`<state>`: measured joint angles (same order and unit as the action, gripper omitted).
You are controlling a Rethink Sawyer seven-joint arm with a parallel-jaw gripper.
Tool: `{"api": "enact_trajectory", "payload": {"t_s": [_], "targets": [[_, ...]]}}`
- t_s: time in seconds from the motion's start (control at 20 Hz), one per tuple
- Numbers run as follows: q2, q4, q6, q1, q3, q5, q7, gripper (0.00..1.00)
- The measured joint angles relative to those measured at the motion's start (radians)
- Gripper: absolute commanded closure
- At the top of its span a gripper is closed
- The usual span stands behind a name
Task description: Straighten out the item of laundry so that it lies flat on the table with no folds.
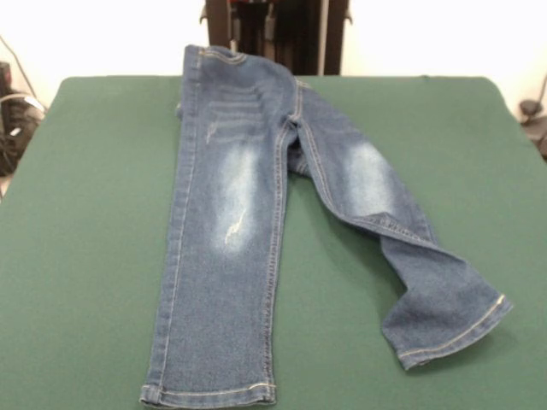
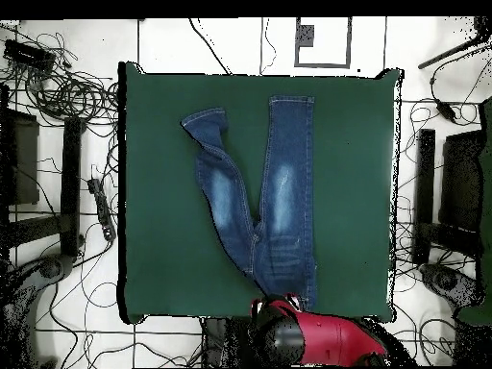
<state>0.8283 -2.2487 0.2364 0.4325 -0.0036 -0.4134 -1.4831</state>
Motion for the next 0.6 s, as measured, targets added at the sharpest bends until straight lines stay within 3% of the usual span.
{"api": "enact_trajectory", "payload": {"t_s": [0.2,0.6], "targets": [[0.023,0.013,0.025,-0.009,0.023,0.034,0.000,0.00],[0.025,0.136,0.107,-0.055,0.027,0.088,0.000,0.00]]}}
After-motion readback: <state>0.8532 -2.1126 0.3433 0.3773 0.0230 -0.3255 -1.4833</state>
